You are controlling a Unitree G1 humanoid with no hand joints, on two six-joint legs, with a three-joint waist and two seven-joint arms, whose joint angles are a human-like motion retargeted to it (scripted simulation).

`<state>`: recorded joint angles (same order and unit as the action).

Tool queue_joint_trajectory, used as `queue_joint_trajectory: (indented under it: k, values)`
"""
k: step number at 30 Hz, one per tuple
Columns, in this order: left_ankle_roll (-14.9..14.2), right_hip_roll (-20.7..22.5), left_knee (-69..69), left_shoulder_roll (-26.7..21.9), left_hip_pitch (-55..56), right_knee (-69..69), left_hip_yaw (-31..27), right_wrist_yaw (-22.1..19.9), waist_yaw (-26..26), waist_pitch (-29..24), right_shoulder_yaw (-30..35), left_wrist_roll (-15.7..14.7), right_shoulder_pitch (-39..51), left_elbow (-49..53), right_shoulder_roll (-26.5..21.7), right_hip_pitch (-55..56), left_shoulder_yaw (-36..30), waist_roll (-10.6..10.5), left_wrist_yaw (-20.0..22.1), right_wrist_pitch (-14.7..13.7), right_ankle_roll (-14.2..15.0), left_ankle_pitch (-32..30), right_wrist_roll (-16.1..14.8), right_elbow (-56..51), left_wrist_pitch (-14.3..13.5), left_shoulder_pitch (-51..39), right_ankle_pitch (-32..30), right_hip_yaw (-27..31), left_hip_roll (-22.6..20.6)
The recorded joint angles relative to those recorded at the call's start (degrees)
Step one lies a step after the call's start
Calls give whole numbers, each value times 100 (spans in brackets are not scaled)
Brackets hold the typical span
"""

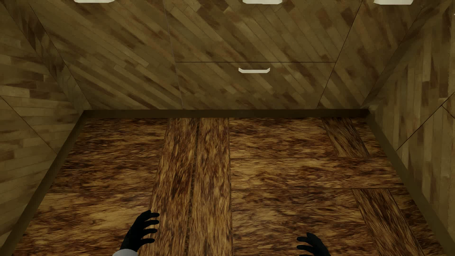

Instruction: Rotate left

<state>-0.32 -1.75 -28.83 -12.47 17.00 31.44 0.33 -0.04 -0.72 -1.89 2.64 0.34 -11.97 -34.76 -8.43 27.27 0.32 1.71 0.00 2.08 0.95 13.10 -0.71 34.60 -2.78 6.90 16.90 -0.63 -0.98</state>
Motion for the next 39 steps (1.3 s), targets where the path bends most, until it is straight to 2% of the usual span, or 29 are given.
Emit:
queue_joint_trajectory:
  k: [2, 3, 5, 6, 8, 9, 10, 11, 12, 13, 14, 15, 16, 17, 18, 21, 23, 25, 26, 29, 30, 32, 33, 34, 35, 36, 37, 38, 39]
  values:
    - [-29, -152, -580, 124, 421, 1840, -305, 46, 321, 213, 33, 94, -314, -656, -183, 268, -152, 65, -70, -392, 332, -77, -187, -6, -97, 674, 224, 273, 11]
    - [-59, -405, -874, 243, 662, 1488, -414, 47, 726, 268, 44, 47, -245, -527, -277, -64, -204, 173, -78, -355, 536, 32, -208, 6, 72, 945, 385, 409, -34]
    - [-165, -649, -1230, 361, 1008, 647, -462, 46, 1464, 291, 13, -381, -17, -251, -500, -379, -117, 264, 86, -323, 1361, 429, -211, 146, 344, 1087, -201, 285, 42]
    - [-96, -687, -1320, 344, 1046, 677, -372, -10, 1489, 240, 89, -516, 198, -328, -439, -413, -145, 212, 128, -206, 1366, 779, -197, -70, 487, 1172, 23, 166, 149]
    - [-144, -706, -1635, 334, 1279, 961, -196, -82, 1318, 213, 35, -480, 464, -468, -242, -315, -125, -40, 50, -208, 824, 1089, -85, -159, 850, 1125, 500, -34, 396]
    - [-250, -626, -1654, 255, 1331, 1043, -189, -82, 1194, 208, 186, -343, 408, -463, -267, -285, -64, -169, -39, -179, 475, 800, 25, -111, 970, 1071, 450, -15, 467]
    - [-114, -561, -1557, 219, 1360, 1138, -244, -65, 1116, 233, 197, -220, 278, -420, -227, -225, -57, -242, -85, -53, 233, 452, 155, -119, 1026, 1036, 543, 47, 422]
    - [-222, -454, -1313, 86, 1359, 1471, -271, -18, 991, 257, 149, -154, 214, -473, -61, -126, -104, -154, -84, 141, 62, 113, 277, -207, 977, 1038, 838, 174, 333]
    - [-186, -309, -1138, 300, 1338, 1371, -316, 96, 933, 223, 176, -164, 206, -398, -90, -227, -144, -58, -2, 187, -60, 69, 353, -54, 889, 1091, 813, 301, 197]
    - [-253, -322, -1140, 424, 1343, 1181, -324, 229, 1054, 160, 182, -210, 177, -238, -237, -306, -199, -36, 138, 200, 51, 394, 397, 117, 782, 1131, 398, 359, 136]
    - [-43, -317, -1529, 526, 1463, 969, -257, 346, 1240, 116, 113, -303, 162, -93, -421, -422, -197, -238, 195, 202, 620, 956, 399, 216, 703, 1057, 108, 192, 278]
    - [31, -375, -1966, 404, 1430, 1049, -106, 371, 1267, 82, 52, -388, 284, -167, -475, -420, -409, -394, 118, 252, 700, 1335, 343, 155, 663, 929, 145, 65, 341]
    - [-57, -394, -2153, 317, 1289, 1116, -36, 316, 1230, 138, 35, -412, 341, -141, -363, -387, -317, -528, -24, 235, 438, 1521, 259, 65, 676, 855, 190, -64, 409]
    - [-405, -481, -1998, 145, 1262, 1238, -33, 205, 1093, 169, 181, -386, 378, -248, -194, -349, -299, -547, -158, 228, 470, 917, 173, -124, 641, 897, 277, -106, 390]
    - [2, -492, -1889, 162, 1192, 1263, -53, 76, 1117, 164, 235, -345, 317, -353, -103, -405, -157, -583, -264, 100, 603, 545, 126, -126, 655, 877, 313, -142, 368]
    - [-21, -402, -1664, 328, 1176, 1392, -230, -190, 1104, 44, 184, -158, 358, -387, -72, -412, -175, -104, -275, -37, 454, 372, 286, -2, 717, 812, 526, 188, 70]
    - [-62, -420, -1322, 352, 1090, 1029, -343, -189, 1412, 50, 18, -79, 115, -309, -279, -574, -138, 27, -132, 51, 462, 145, 390, -22, 704, 689, 370, 5, 77]
    - [120, -426, -1407, 367, 1079, 839, -324, -56, 1439, -10, 93, -209, 290, -330, -243, -762, -413, -12, -45, 210, 454, 466, 366, -19, 659, 583, 321, -152, 161]
    - [-74, -457, -1415, 335, 1123, 973, -262, 52, 1319, 6, 153, -306, 335, -307, -328, -724, -262, -50, -127, 185, 467, 210, 310, -220, 687, 552, 417, -213, 241]
    - [-58, -535, -1358, 329, 1129, 1570, -416, 264, 1318, -46, 194, -363, 222, -324, -163, -480, -165, -29, -239, -133, 488, 161, 170, -306, 767, 502, 287, -80, 39]
    - [-70, -498, -1240, 366, 1121, 1793, -513, 313, 1254, -73, 198, -315, 293, -353, -115, -352, -208, -12, -229, -40, 447, 70, 179, -326, 710, 690, 139, 66, -46]
    - [-102, -538, -1061, 440, 1147, 1165, -532, 420, 1173, -50, 181, -493, 465, -261, -53, -343, -111, 132, 33, 116, 228, -58, 284, -269, 283, 1036, 404, 363, -228]
    - [-114, -517, -1060, 485, 1111, 1032, -537, 422, 1414, -62, 120, -525, 300, -257, -234, -447, -241, -21, 96, 26, 671, -56, 310, -161, 178, 894, 339, 333, -164]
    - [-117, -549, -997, 600, 1088, 1038, -510, 374, 1593, -57, 115, -501, 122, -257, -380, -460, -280, -142, 98, 31, 915, -106, 311, -224, 158, 752, 343, 307, -142]
    - [-82, -588, -952, 538, 1098, 995, -483, 307, 1617, -14, 79, -484, 74, -364, -383, -494, -438, -243, 33, 90, 884, -113, 290, -196, 216, 639, 333, 221, -112]
    - [-70, -576, -1031, 487, 1080, 909, -399, 258, 1550, -21, 61, -453, 167, -236, -307, -626, -399, -372, -82, 161, 547, 39, 248, -128, 377, 690, 309, 117, -4]
    - [-144, -573, -1028, 440, 1076, 928, -341, 209, 1531, 14, 100, -389, 198, -283, -203, -650, -286, -455, -211, 228, 441, 3, 205, -197, 552, 672, 330, 64, 74]
    - [-154, -621, -865, 484, 1058, 924, -328, 172, 1575, 94, 195, -335, 152, -262, -139, -628, -76, -448, -304, 243, 579, -254, 178, -248, 747, 662, 337, 35, 64]
    - [-132, -708, -673, 393, 1038, 804, -335, 188, 1611, 178, 185, -343, 179, -230, -182, -631, -319, -381, -332, 216, 534, -216, 155, -103, 896, 708, 284, -10, -16]
